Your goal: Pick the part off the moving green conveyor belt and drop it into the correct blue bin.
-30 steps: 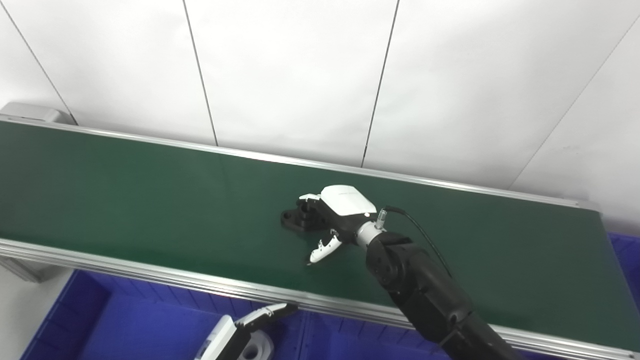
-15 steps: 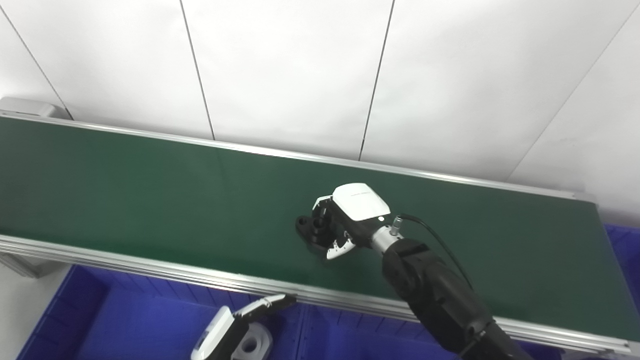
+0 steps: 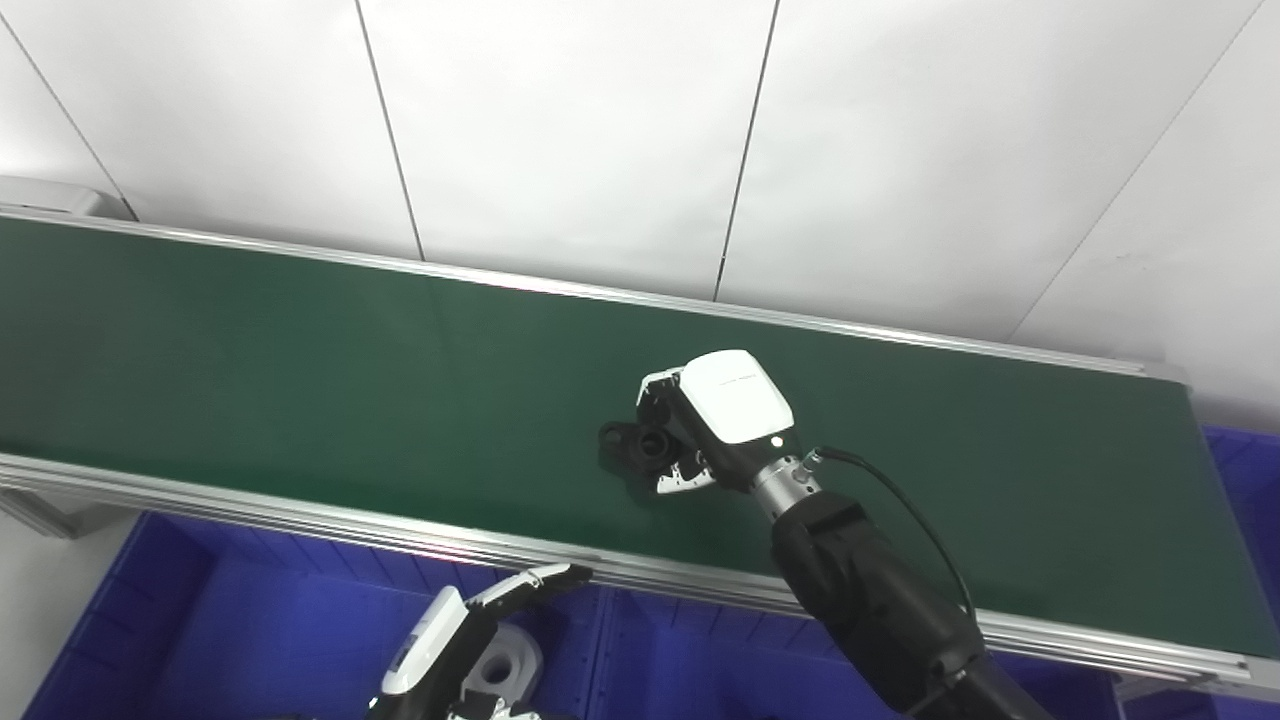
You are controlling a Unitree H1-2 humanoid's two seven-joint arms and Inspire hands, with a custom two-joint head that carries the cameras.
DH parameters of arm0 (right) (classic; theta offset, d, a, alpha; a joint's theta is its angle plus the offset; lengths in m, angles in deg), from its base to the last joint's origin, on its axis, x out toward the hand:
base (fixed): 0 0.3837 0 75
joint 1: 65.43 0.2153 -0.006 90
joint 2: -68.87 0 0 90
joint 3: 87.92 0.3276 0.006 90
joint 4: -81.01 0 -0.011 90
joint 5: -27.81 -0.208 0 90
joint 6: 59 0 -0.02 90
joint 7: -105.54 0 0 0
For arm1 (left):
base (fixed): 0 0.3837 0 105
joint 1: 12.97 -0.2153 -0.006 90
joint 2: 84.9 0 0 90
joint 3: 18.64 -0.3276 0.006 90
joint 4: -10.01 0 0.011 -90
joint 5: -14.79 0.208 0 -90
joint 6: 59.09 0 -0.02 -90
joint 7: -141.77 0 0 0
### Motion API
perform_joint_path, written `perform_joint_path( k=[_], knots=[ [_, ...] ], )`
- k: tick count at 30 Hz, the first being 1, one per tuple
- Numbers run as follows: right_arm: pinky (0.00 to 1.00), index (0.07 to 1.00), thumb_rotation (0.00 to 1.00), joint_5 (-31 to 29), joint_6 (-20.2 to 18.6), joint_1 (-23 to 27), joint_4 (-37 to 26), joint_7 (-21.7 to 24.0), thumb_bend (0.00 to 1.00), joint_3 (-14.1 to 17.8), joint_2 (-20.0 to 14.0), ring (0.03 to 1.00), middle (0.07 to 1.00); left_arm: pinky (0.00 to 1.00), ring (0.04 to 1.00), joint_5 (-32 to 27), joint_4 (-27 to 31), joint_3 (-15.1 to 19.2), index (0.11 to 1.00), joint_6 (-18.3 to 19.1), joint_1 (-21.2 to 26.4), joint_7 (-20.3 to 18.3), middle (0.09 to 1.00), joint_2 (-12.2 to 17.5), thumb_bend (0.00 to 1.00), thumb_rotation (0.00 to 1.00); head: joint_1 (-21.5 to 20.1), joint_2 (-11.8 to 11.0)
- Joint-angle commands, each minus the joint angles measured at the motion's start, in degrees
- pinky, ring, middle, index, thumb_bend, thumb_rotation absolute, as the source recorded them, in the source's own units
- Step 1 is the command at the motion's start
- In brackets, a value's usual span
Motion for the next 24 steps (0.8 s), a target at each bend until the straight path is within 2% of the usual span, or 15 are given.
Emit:
perform_joint_path(
  k=[1, 4, 12, 16, 18, 24],
  knots=[
    [0.29, 0.455, 0.0, 0.07, 2.95, 0.03, 0.48, -0.82, 0.51, -0.22, 1.18, 0.453, 0.535, 0.72, 0.772, 0.11, 1.1, 0.62, 0.805, -0.75, 0.19, 0.16, 0.802, 0.44, 0.75, 0.7, 0.02, 0.11],
    [0.31, 0.479, 0.0, 0.61, 3.27, -0.12, 0.87, -1.77, 0.51, -0.06, 1.21, 0.406, 0.552, 0.73, 0.776, 0.21, 1.05, 0.75, 0.805, -0.75, 0.22, -0.03, 0.804, 0.42, 0.75, 0.69, -0.01, -0.02],
    [0.36, 0.485, 0.0, -0.33, 3.14, -0.96, -0.67, -1.63, 0.51, 1.18, 1.37, 0.404, 0.55, 0.73, 0.776, -0.01, 1.14, 1.15, 0.805, -0.75, 0.0, -0.49, 0.805, 0.31, 0.75, 0.7, -0.12, -0.01],
    [0.39, 0.478, 0.0, -0.95, 2.02, -2.06, -4.72, 0.05, 0.51, 2.5, 1.2, 0.416, 0.548, 0.72, 0.774, 0.27, 1.2, 1.11, 0.804, -0.75, -0.05, -0.29, 0.803, 0.29, 0.75, 0.69, -0.16, 0.1],
    [0.31, 0.491, 0.0, -1.49, 1.68, -2.94, -7.59, 0.94, 0.49, 3.58, 1.09, 0.429, 0.569, 0.72, 0.772, 0.55, 1.14, 1.13, 0.803, -0.75, -0.06, -0.09, 0.802, 0.25, 0.74, 0.7, -0.27, 0.15],
    [0.3, 0.483, 0.0, -2.53, 0.48, -6.41, -16.44, 4.55, 0.49, 7.1, 0.57, 0.438, 0.575, 0.72, 0.771, 0.89, 1.57, 1.17, 0.802, -0.75, -0.16, 0.02, 0.801, 0.41, 0.74, 0.7, -0.52, 0.5]
  ],
)
